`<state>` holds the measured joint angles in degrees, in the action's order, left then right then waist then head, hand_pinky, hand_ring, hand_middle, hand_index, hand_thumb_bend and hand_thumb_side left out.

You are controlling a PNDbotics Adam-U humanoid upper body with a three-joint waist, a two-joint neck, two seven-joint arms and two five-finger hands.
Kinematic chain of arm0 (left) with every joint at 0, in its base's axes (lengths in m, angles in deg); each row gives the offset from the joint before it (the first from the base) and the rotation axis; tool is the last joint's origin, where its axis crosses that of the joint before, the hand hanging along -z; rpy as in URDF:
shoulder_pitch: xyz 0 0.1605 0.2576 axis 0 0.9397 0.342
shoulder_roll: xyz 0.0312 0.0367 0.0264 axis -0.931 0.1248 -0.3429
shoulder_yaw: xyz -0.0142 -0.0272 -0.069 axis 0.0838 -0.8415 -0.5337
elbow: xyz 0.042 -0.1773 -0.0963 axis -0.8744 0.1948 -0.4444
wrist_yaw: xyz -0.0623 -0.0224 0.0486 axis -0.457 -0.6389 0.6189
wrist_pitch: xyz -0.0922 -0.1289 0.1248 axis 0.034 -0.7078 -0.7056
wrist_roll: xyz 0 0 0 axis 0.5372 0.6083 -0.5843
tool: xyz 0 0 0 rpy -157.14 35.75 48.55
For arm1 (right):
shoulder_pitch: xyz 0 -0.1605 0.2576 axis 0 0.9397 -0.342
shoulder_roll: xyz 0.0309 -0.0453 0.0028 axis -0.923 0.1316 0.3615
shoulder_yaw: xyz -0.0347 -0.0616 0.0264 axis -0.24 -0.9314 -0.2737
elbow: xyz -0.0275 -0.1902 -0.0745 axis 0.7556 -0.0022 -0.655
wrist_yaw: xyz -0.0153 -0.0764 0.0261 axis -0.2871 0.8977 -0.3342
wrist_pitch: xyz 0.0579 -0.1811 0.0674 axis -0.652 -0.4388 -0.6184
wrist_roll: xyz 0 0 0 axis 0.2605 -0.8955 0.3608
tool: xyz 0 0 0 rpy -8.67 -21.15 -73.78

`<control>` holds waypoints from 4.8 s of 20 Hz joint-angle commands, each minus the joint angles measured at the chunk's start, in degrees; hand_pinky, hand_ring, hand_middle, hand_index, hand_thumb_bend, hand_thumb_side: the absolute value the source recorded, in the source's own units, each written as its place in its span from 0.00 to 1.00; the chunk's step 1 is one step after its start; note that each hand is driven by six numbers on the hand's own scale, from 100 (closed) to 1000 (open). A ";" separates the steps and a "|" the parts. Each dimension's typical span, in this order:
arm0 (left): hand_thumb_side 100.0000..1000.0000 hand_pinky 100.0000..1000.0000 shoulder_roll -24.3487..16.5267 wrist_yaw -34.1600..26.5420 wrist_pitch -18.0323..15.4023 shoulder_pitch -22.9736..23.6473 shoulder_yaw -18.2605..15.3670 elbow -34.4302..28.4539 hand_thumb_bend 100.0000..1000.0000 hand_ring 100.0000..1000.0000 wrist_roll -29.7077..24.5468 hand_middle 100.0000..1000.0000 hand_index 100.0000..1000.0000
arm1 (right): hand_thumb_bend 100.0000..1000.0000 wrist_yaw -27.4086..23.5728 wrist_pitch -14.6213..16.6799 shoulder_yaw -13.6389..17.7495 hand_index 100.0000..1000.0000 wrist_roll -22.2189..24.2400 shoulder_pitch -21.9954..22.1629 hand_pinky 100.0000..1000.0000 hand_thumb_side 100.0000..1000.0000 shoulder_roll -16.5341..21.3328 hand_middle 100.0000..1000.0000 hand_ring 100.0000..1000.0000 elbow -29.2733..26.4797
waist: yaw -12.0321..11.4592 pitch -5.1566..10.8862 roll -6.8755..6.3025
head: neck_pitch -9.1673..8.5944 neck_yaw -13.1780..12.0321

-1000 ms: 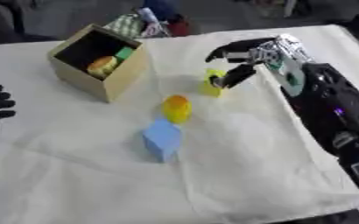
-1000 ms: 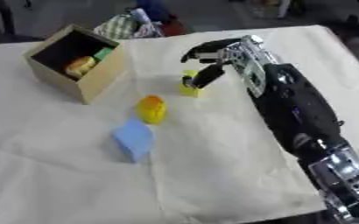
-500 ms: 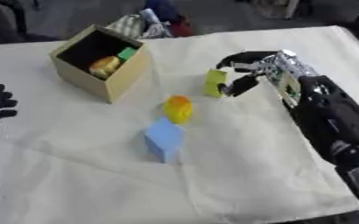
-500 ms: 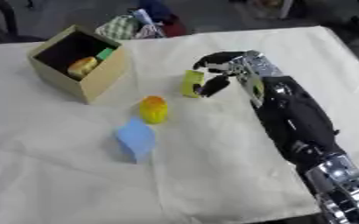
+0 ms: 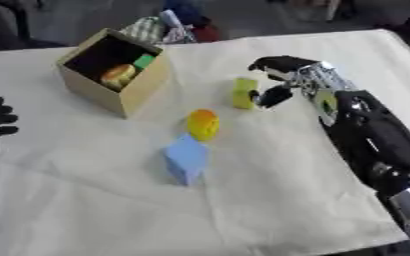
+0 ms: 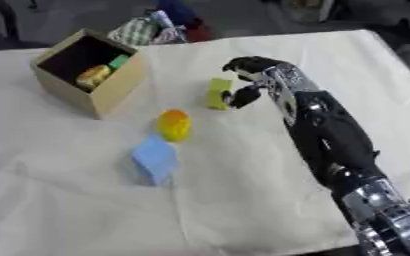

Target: Pick up objects on the table and place them in the box.

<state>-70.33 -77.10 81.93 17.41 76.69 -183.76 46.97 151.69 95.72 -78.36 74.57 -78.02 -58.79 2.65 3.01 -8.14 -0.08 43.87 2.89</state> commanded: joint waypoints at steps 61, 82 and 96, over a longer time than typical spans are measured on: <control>0.71 0.61 -0.18 -1.30 -0.17 -4.54 2.61 -0.99 0.00 0.61 -3.04 0.58 0.73 | 0.00 2.15 -8.35 9.09 1.00 -21.93 -13.63 0.80 0.27 -18.53 0.82 0.83 8.41 | -12.44 -0.80 -0.51 | -0.97 8.75; 0.71 0.61 0.08 -1.33 -0.15 -4.49 2.61 -1.04 0.00 0.60 -3.00 0.58 0.73 | 0.00 10.95 -10.23 8.89 1.00 -16.51 -13.56 1.00 0.00 -19.22 1.00 1.00 7.70 | -13.15 -0.70 -0.31 | -1.50 9.37; 0.72 0.61 -0.45 -0.65 -0.05 -2.07 0.98 -0.88 0.00 0.60 -1.55 0.58 0.73 | 0.00 -9.71 7.79 -2.63 1.00 3.01 -13.08 1.00 0.03 -3.75 1.00 1.00 -7.11 | -6.94 0.78 0.11 | 0.21 5.80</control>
<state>-69.80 -78.08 81.93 15.53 78.36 -183.78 45.01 144.47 101.60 -79.50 74.90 -90.07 -65.61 -1.37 -3.67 -8.80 -0.07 43.82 9.23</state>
